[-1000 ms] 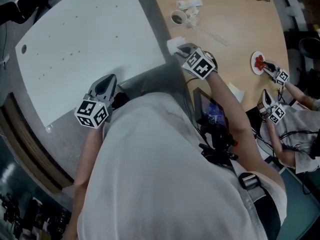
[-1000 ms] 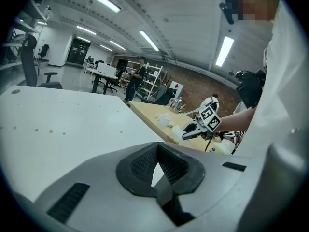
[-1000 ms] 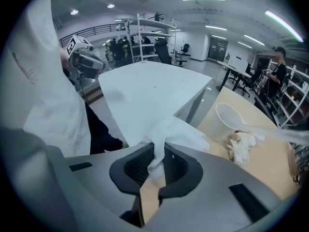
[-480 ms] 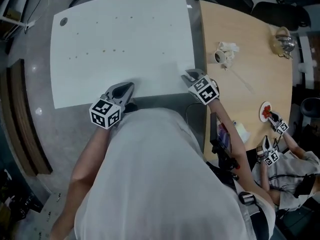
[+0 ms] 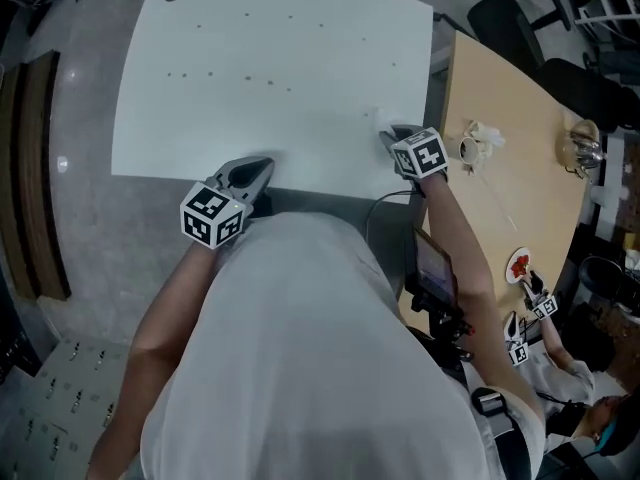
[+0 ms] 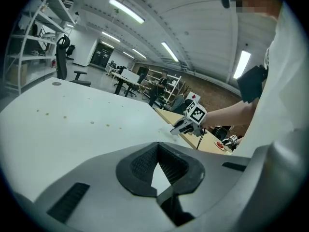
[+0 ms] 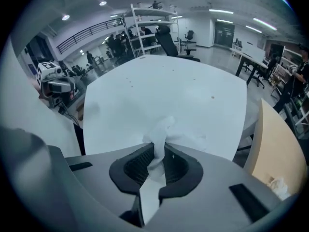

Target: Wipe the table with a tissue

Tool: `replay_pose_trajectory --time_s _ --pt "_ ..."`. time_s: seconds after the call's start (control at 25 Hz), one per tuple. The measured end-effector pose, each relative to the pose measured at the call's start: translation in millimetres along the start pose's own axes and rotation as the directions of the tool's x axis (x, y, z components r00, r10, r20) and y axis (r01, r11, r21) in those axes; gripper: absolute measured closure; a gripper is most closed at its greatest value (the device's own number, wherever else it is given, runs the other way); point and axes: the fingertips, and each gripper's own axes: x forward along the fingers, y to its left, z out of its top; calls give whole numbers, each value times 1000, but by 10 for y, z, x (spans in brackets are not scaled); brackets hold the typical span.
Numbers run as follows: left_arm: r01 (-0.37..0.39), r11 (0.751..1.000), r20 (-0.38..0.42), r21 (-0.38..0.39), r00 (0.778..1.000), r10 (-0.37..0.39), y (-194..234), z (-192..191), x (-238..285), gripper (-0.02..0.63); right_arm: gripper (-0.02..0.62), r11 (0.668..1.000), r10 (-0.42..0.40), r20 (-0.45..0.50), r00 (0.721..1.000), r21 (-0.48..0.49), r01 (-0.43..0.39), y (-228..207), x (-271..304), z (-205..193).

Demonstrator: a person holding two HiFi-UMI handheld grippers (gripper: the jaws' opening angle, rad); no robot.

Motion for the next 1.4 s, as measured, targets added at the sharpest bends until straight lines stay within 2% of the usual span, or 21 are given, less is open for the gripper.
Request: replay_pose_trajectory --time_s 0.28,0.44,0.8,0.96,1.04,1.16,1.24,1.4 --pt "-44 998 14 -39 999 45 207 -13 -150 598 549 998 -41 -121 992 -49 35 -95 204 148" --pt "-45 998 19 -42 999 46 272 23 -162 598 552 999 -5 -149 989 -47 -2 5 281 236" --pt "-19 999 16 -33 1000 19 372 73 -186 598 554 985 43 -246 968 -150 -82 316 380 307" --pt "-11 1000 17 -22 1000 11 444 120 -208 598 540 971 -23 -207 978 -238 -27 293 359 273" --pt "-9 1000 15 -17 1000 9 484 146 -214 598 464 974 -37 -167 985 -226 -1 283 298 288" --pt "-7 1000 8 -15 1000 7 516 160 -208 598 431 983 -55 -93 994 -178 37 266 139 364" --pt "-2 1000 1 -13 1000 2 499 155 -183 598 408 981 -83 -55 995 -183 71 224 74 371" --pt "15 1000 -10 -4 1000 -15 405 146 -113 598 388 946 -148 -116 982 -307 107 216 67 194"
